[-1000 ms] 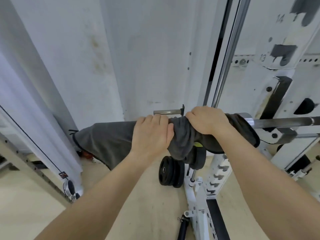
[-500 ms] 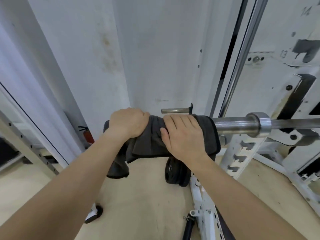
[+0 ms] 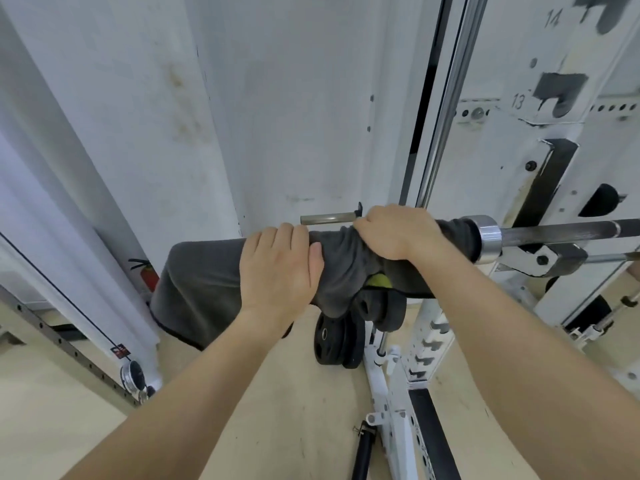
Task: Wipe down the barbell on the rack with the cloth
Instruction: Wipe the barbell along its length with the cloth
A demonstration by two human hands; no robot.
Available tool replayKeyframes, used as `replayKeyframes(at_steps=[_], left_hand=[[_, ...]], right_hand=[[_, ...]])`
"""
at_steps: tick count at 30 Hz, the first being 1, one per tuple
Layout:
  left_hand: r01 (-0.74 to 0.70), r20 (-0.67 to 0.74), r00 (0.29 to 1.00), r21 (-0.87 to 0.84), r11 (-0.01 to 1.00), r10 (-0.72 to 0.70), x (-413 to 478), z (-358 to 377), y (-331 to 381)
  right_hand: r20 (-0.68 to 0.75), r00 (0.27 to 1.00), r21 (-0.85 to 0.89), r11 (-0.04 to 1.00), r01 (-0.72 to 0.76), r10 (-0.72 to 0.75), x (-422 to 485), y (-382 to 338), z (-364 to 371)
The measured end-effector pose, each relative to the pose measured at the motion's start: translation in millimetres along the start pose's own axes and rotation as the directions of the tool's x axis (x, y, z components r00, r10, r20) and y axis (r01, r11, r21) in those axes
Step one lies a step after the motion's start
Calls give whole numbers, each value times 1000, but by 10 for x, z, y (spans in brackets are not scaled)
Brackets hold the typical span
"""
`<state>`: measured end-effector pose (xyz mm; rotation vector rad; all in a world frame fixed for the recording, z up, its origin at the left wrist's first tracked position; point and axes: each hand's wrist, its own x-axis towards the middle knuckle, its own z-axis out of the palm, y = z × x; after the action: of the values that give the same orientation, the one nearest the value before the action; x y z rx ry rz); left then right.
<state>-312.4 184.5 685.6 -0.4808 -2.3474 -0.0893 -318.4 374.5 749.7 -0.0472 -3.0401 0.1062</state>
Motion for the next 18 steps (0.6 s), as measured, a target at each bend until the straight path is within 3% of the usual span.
replayKeyframes(at_steps=[2,4,6,8,10,12,15,18], left_hand=[[15,-8,1000,-19,1000,-15,-4,2,5],[32,-6,999,-45,998,-32,57,-30,23],[33,66,997,-33,999,-31,169,-81,59],[23,162,986,1,1000,-23,300,-105,134],[22,255,967,-1,1000,-21,445,-80,273],[0,296,955,-46,999,14,578,-61,507],[-102,266,957,-78,992,119,646,-76,842],[-105,253,960,-89,991,124,631,-49,908]], right_hand=[[-24,999,38,998,49,-48,51,-289,40],[-212,974,-4,997,75,-74,-17,-427,165],[-429,890,-143,985,102,-154,-186,-380,329],[-543,814,-118,979,168,-205,-346,-191,463],[-567,800,-75,979,191,-199,-438,103,549],[-580,804,-63,991,116,-131,-499,408,541],[-603,795,-89,996,13,-64,-459,615,458],[-615,788,-28,1000,-8,-11,-393,582,396]])
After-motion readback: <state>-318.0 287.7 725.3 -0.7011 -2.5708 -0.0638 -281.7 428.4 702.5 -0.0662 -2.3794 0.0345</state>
